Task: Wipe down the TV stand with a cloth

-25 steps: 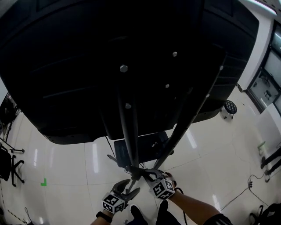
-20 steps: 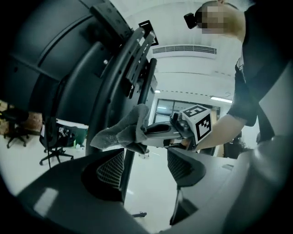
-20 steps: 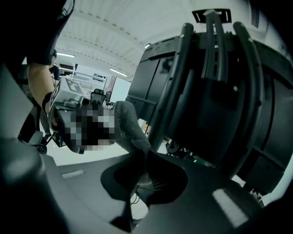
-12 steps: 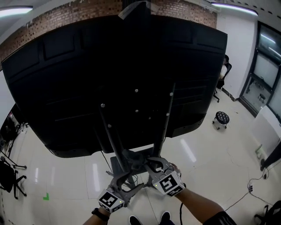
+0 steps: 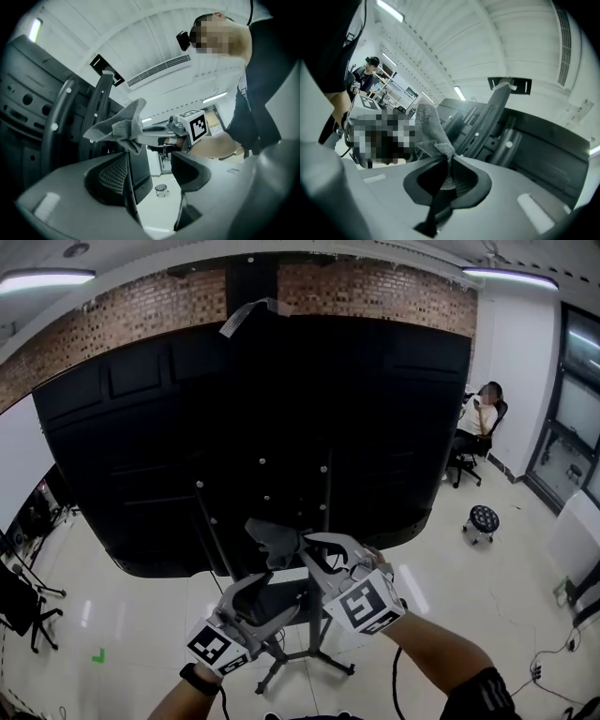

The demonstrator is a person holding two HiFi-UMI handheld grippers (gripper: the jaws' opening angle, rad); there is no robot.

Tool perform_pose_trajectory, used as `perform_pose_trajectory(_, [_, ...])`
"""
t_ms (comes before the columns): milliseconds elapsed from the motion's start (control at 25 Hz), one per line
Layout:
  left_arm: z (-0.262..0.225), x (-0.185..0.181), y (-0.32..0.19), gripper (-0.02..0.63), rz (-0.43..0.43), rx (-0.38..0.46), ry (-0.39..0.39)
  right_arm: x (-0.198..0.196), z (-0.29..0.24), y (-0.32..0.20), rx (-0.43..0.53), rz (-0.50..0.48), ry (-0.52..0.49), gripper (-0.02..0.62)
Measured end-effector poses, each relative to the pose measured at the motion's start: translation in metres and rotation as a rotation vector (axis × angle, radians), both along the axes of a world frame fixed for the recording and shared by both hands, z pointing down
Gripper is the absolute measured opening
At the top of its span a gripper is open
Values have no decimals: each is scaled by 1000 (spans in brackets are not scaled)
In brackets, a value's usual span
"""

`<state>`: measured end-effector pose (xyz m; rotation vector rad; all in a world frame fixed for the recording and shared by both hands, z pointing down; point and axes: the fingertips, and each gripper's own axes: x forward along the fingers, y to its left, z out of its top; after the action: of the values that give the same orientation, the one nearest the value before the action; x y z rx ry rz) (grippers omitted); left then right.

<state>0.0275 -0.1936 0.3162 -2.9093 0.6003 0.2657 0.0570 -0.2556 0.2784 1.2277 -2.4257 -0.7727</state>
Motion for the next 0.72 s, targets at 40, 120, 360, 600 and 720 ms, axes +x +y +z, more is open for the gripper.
perform_pose_trajectory(40, [-13, 6, 1, 314, -3, 19, 3, 6, -18, 1, 29, -4, 3, 23])
perform_pose_trajectory(120, [-37, 19, 4, 314, -14, 59, 4, 18, -52, 4, 78, -20, 3, 23])
perform_pose_trajectory(360, [-95, 48, 7, 313, -21, 140, 43, 60, -123, -12, 146, -9, 4, 23])
perform_pose_trajectory(600, [-112, 73, -9, 313, -62, 158, 62, 82, -154, -39, 159, 31, 65, 23])
perform_pose_trajectory(720, [-106, 81, -19, 313, -90, 127, 65, 85, -141, -59, 159, 43, 136, 23])
